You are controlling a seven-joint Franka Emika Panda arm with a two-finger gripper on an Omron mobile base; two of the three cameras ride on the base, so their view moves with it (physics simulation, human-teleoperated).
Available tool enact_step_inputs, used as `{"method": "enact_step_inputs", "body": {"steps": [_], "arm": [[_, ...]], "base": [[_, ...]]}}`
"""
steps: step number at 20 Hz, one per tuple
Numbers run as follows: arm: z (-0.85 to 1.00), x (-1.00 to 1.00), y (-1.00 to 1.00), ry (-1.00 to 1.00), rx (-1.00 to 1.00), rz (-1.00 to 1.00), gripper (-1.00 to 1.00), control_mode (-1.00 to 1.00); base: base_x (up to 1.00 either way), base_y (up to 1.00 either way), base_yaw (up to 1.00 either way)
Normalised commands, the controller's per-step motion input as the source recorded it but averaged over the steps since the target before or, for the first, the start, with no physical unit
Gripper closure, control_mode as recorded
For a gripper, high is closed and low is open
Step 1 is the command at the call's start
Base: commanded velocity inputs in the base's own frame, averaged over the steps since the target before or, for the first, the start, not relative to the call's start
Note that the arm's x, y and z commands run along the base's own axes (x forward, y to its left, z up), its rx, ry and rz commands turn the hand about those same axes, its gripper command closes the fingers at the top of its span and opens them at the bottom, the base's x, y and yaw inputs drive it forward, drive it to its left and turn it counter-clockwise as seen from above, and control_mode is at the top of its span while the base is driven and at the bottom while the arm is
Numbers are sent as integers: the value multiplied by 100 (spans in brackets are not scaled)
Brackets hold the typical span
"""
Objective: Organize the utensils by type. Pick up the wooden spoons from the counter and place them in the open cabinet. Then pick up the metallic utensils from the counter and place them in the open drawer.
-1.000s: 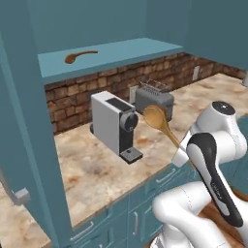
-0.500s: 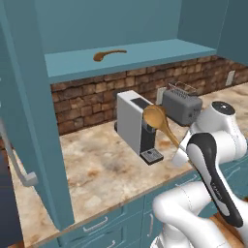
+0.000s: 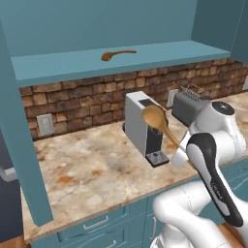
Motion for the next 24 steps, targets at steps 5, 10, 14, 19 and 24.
{"method": "enact_step_inputs", "body": {"steps": [5, 10, 14, 19, 24], "arm": [[0, 25, 0, -25, 10, 24, 100, -100], [21, -10, 1, -32, 0, 9, 100, -100], [76, -22, 8, -9, -30, -5, 100, -100], [92, -10, 0, -1, -38, -4, 100, -100], [100, 0, 5, 14, -37, 0, 100, -100]], "base": [[0, 0, 0], [0, 0, 0], [0, 0, 0], [0, 0, 0], [0, 0, 0]]}}
